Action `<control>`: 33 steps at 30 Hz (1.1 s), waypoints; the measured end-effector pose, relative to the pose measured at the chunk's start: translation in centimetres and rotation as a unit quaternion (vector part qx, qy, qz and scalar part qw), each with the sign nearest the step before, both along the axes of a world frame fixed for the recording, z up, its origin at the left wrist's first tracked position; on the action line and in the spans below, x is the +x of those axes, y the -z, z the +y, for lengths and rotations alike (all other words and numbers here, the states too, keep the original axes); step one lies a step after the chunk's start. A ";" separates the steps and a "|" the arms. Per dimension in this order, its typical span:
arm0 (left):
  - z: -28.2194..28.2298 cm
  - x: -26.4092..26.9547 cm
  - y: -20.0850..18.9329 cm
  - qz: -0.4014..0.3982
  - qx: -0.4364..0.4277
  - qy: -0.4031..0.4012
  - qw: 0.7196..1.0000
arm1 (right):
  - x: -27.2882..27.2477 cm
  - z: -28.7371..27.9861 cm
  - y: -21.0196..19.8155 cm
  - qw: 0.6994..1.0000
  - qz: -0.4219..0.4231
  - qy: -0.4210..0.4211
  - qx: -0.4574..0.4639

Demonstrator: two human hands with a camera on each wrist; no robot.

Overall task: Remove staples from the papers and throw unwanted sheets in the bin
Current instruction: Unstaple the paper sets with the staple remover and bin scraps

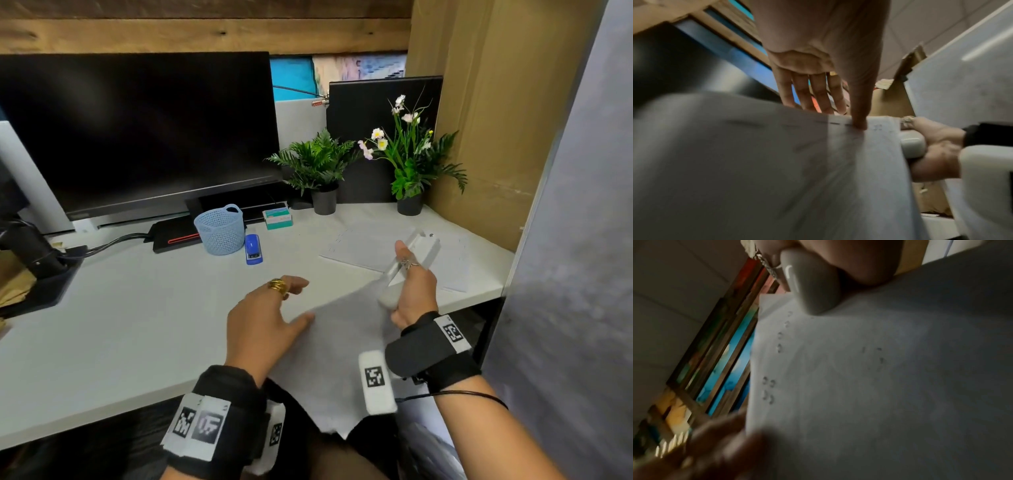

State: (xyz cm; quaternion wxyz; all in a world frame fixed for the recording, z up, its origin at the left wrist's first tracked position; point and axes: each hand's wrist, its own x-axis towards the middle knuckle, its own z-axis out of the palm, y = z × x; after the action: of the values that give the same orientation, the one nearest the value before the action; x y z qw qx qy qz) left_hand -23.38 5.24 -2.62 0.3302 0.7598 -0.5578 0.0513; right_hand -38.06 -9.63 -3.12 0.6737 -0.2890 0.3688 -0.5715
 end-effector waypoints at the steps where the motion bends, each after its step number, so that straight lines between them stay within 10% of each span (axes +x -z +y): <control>1: -0.2 -0.7 -0.4 -0.018 0.010 0.022 1.000 | 0.2 0.4 -0.1 1.000 0.013 -0.009 -0.014; 20: -1.0 -2.8 0.4 0.100 -0.052 0.139 0.984 | 0.9 2.7 -1.5 0.984 0.089 -0.026 -0.152; 28: -0.8 -1.3 1.1 0.089 -0.054 0.052 0.993 | 3.3 -0.3 -1.1 0.958 0.199 -0.190 -0.083; 30: -0.5 -0.3 1.7 0.090 -0.031 0.046 0.994 | 3.4 -1.3 -1.4 0.928 0.287 -0.226 -0.076; 33: -0.1 0.7 2.7 0.087 0.008 0.037 0.996 | 3.6 -2.5 -1.0 0.767 0.560 -0.262 -0.170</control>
State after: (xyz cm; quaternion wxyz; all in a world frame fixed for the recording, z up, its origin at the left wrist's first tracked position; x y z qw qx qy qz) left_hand -22.70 5.11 -5.28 0.3727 0.7426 -0.5555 -0.0317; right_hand -34.50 -12.09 -2.13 0.4111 -0.7530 0.4876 -0.1623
